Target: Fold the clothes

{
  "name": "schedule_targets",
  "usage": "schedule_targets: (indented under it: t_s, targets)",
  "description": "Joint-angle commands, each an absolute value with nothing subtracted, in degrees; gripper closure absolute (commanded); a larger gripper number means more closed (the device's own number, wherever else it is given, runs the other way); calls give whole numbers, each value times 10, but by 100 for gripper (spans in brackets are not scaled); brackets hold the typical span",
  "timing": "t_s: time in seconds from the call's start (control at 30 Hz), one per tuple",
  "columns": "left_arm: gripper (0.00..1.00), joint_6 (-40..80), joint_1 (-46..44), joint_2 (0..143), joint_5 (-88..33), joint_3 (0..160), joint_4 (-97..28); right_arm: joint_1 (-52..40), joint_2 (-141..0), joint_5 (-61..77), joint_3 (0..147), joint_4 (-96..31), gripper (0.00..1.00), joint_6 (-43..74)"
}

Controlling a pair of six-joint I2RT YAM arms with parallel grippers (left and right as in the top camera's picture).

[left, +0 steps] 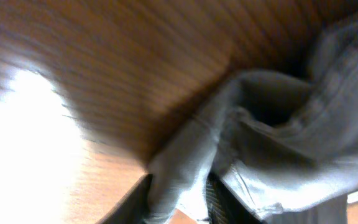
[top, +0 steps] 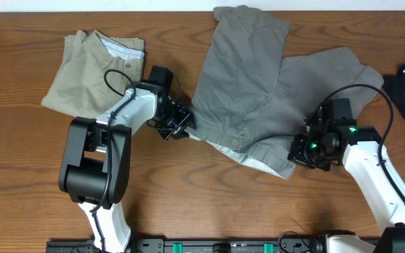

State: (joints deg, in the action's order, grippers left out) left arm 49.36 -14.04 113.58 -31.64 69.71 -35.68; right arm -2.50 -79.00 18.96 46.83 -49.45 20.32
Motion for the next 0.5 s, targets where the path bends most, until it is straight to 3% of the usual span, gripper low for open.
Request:
schedule_targets:
  t_s: [0.0,0.13,0.47]
  targets:
    - [89,502,-138,1142,-214,691,-355,-30,-786,182,475,-494,99,192]
    - [94,494,-133,1137,-194,693,-354,-29,-786,137,475,-503,99,192]
    - [94,435,-107,1026,-80,701,-350,-29,-786,90,475,-522,99,185]
